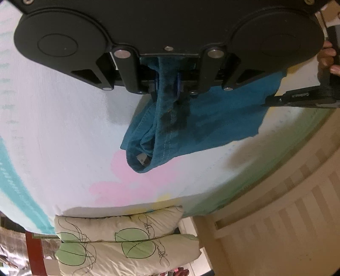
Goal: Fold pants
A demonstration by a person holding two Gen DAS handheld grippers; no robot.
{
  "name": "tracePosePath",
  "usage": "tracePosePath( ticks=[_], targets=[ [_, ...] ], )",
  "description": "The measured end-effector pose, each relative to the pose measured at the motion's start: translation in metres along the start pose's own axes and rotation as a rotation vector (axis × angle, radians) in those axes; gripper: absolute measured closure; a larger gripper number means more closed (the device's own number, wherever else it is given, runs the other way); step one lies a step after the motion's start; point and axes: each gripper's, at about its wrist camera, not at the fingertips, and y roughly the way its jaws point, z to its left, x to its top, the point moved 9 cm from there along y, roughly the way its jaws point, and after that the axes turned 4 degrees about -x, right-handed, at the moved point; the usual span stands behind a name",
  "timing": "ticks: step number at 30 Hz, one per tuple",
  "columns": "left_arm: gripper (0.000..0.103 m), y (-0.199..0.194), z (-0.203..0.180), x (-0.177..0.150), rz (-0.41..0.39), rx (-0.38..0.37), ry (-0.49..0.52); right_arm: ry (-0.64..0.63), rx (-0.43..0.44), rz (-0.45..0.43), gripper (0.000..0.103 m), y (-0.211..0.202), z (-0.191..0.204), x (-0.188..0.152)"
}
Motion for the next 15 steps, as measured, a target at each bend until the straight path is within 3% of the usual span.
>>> tracePosePath(
  ticks=[3,4,7,12,15],
  targets=[
    [0.096,0.009,0.012,-0.01,0.04,-0.098,-0.129,-0.017,-0.026,0.035,0.078,0.006,-0.004,-0.002],
    [0.087,0.01,0.017,-0.011,0.037,-0.14,-0.174,-0.024,-0.039,0.044,0.078,0.007,-0.006,-0.004],
    [0.077,0.011,0.027,-0.009,0.046,-0.246,-0.275,-0.029,-0.052,0.055,0.077,0.013,-0.011,-0.008],
    [0.073,0.007,0.034,-0.007,0.046,-0.175,-0.234,0.017,-0.047,0.049,0.076,0.017,-0.017,-0.014],
    [0.059,0.001,0.045,-0.008,0.025,-0.086,-0.234,0.007,-0.046,0.047,0.076,0.018,-0.021,-0.015]
  ],
)
